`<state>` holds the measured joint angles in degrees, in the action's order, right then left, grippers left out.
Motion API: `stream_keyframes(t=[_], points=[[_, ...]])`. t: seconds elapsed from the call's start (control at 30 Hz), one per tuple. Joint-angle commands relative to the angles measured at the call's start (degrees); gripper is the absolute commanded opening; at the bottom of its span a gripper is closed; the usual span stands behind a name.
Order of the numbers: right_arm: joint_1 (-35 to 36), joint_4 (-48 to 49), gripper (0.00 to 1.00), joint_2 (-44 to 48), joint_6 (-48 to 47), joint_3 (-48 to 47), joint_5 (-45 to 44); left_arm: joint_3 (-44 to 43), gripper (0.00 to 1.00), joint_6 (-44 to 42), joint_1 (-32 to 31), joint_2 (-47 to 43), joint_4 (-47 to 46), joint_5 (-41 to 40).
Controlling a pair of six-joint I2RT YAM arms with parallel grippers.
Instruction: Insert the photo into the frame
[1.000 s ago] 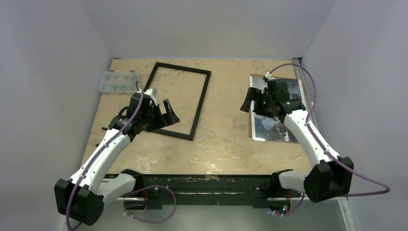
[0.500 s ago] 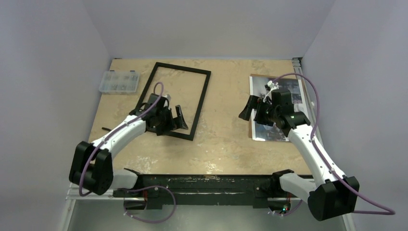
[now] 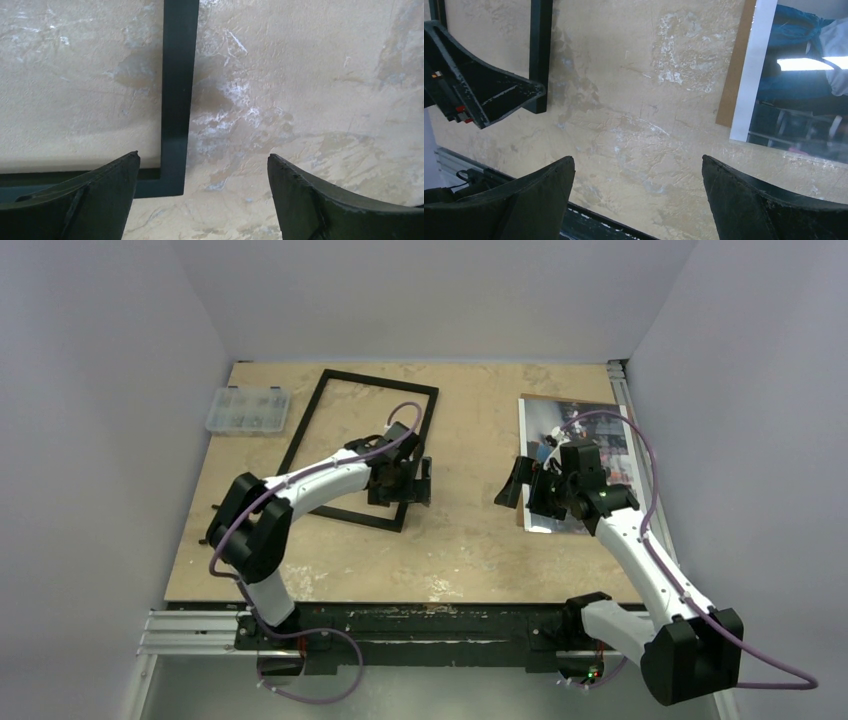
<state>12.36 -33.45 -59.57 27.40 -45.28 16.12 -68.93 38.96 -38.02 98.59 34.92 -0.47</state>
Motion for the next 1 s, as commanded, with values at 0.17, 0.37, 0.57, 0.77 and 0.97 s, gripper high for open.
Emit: stream_keyframes(t=[0.17,0.37,0.57,0.77,0.97], points=[[0.0,0.4,0.96,-0.5,0.2,-1.0,1.9,-6.8,0.84,-0.1,-3.3,8.1,4.5,-8.3],[0.0,0.8,0.96,-1.8,0.9,-1.9,3.6,-7.1,0.71,0.1,-4.5,10.4,5.5,-10.1],[0.0,1.9,0.96,-2.7,1.7,-1.7,6.1,-7.5,0.42,-0.3,-5.3,11.4,6.3,-10.4],[-0.1,2.2,0.96,-4.0,2.1,-2.2,7.2,-7.8,0.08,-1.0,-5.7,11.1,5.9,-9.8],[0.0,3.5,0.95,-5.3,3.1,-2.1,9.2,-9.0,0.0,-1.7,-7.2,7.9,6.3,-10.0]])
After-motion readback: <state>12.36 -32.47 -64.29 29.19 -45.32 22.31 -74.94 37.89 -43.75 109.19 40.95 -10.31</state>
